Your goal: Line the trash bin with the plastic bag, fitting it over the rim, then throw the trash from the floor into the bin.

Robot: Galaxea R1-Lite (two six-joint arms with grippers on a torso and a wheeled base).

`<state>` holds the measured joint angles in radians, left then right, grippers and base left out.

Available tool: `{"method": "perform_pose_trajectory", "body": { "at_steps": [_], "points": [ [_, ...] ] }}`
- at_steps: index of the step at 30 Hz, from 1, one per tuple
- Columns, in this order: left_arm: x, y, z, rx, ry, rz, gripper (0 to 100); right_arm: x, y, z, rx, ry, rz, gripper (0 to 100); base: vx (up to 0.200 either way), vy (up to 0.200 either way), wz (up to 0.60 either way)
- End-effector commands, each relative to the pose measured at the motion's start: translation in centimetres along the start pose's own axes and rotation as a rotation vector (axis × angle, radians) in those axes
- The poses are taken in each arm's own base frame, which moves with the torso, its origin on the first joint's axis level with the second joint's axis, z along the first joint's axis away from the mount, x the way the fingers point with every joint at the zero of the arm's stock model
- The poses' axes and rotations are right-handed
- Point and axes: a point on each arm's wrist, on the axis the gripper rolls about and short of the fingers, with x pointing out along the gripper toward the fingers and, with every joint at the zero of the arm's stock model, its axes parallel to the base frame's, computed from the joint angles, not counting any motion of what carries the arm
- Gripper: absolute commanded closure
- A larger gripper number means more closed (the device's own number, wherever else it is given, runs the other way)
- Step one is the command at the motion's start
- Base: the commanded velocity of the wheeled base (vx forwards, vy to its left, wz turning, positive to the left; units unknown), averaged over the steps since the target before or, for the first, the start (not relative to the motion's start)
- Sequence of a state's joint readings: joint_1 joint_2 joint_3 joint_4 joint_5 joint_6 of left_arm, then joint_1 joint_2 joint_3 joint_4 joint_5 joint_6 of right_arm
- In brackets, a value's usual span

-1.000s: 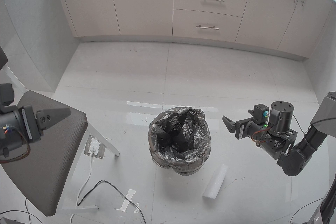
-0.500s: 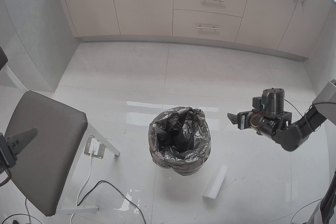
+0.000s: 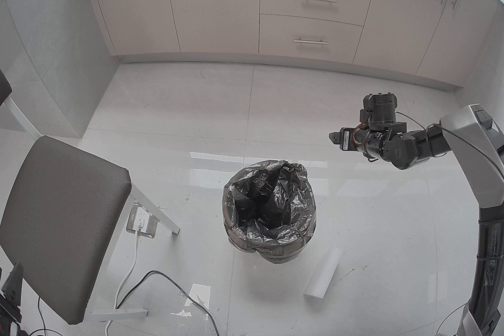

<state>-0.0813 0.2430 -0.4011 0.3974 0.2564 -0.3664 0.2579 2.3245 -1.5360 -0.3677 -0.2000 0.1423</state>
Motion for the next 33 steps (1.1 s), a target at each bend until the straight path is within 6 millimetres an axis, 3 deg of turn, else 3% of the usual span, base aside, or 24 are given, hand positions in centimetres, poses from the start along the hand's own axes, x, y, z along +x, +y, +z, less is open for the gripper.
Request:
{"method": "perform_pose_trajectory", "body": {
  "at_steps": [1,7,18,27,33],
  "points": [
    [-0.5,1.4,-4.5,0.055,-0.08,0.105,0,6.4,-0.7,-4.4,0.005,0.114,-0.045,0,0.0,0.0,0.0],
    [1.5,1.6,-6.0,0.236,-0.141,0.085,0,8.5,-0.7,-5.6,0.009,0.095,-0.07,0,0.0,0.0,0.0],
    [1.7,1.7,-6.2,0.233,-0.221,0.05,0,9.8,0.1,-7.2,-0.032,0.09,-0.059,0,0.0,0.0,0.0],
    [1.7,1.7,-6.2,0.203,-0.223,0.048,0,13.0,0.0,-12.7,-0.091,0.16,-0.067,0,0.0,0.0,0.0],
    [1.7,1.7,-6.2,0.201,-0.225,0.047,0,13.4,-0.2,-13.8,-0.095,0.183,-0.071,0,0.0,0.0,0.0]
  ]
}}
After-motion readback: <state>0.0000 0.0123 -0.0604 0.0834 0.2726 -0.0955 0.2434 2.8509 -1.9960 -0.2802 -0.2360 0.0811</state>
